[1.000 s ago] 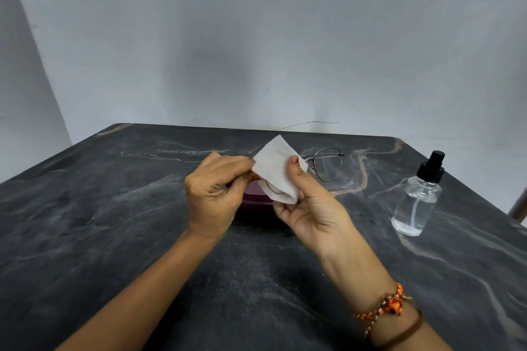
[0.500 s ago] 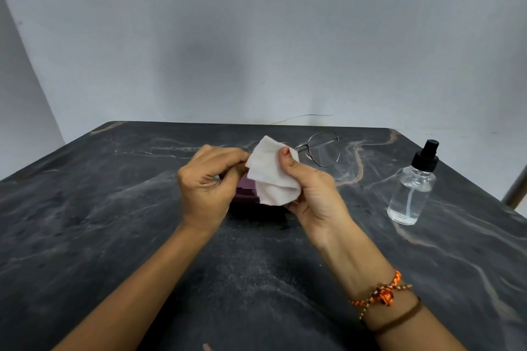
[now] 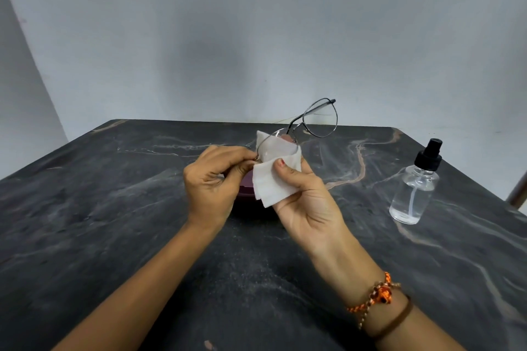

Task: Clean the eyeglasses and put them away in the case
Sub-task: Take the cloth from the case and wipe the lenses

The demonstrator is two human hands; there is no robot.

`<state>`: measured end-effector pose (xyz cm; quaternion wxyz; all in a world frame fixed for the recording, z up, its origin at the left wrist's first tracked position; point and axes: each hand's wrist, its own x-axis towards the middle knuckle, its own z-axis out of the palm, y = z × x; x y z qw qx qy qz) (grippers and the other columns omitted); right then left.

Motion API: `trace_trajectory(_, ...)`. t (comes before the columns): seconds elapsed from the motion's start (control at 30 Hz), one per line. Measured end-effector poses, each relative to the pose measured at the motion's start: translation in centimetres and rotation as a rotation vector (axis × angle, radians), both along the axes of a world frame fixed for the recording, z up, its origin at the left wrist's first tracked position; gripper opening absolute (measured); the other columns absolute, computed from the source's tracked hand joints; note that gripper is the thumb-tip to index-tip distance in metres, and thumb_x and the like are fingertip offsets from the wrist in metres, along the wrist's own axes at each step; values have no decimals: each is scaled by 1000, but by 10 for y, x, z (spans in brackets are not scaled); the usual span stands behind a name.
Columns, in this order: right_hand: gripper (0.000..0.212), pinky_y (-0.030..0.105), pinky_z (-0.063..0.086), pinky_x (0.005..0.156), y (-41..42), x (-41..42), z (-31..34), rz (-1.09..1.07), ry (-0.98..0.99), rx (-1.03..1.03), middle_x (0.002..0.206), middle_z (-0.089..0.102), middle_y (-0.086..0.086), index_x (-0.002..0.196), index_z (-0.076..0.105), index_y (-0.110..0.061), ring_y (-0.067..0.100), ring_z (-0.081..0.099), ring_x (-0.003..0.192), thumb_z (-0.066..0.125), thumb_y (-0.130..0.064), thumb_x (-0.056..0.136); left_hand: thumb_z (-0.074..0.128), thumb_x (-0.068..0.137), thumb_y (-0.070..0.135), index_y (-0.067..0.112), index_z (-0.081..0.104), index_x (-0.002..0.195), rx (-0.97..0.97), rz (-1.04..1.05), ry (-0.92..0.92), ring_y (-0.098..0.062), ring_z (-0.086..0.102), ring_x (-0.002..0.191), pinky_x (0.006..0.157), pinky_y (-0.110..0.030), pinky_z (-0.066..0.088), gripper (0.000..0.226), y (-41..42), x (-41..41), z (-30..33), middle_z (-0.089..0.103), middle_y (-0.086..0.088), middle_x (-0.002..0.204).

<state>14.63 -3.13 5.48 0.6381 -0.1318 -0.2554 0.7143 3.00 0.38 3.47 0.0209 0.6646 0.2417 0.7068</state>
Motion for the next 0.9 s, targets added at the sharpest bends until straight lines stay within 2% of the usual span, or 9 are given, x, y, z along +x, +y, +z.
trace_trajectory(0.17,27,29,59,57,-2,2,4,60,-40,24,80,74,8,85,70,-14,17,71,70,58,-2,64,63,73,9,11,62,88,6,-8,-11,10,57,75,70,-12,44,15,0,-2,0,67,9,74)
trace_trajectory(0.27,30,29,60,62,-2,5,6,49,-79,1,78,74,8,91,66,-9,16,71,69,58,-2,63,64,73,11,11,63,87,13,0,16,10,57,75,69,-12,43,14,0,-2,0,66,3,74)
trace_trajectory(0.4,34,28,59,60,-3,4,6,20,-6,-13,71,73,12,92,61,3,18,71,65,58,3,58,64,73,11,12,63,87,14,-11,15,11,57,74,69,-10,41,13,0,0,1,65,6,76)
trace_trajectory(0.63,39,31,60,64,-1,5,4,-36,21,6,76,71,12,96,59,0,19,70,66,58,4,57,61,73,9,13,64,86,-4,-23,45,11,57,75,70,-9,42,14,0,2,1,66,4,75)
trace_trajectory(0.77,41,27,58,61,-2,3,4,-31,-95,68,83,69,10,103,59,-1,16,69,71,60,-2,62,64,72,8,12,65,86,-42,-32,-5,8,57,72,68,-11,43,15,2,-2,1,67,4,75)
trace_trajectory(0.9,64,23,58,63,-3,3,6,-179,-254,22,92,66,9,123,49,5,12,67,75,66,-11,63,65,69,-3,8,62,91,-53,5,-11,9,57,72,66,-11,45,25,4,-5,2,64,2,84)
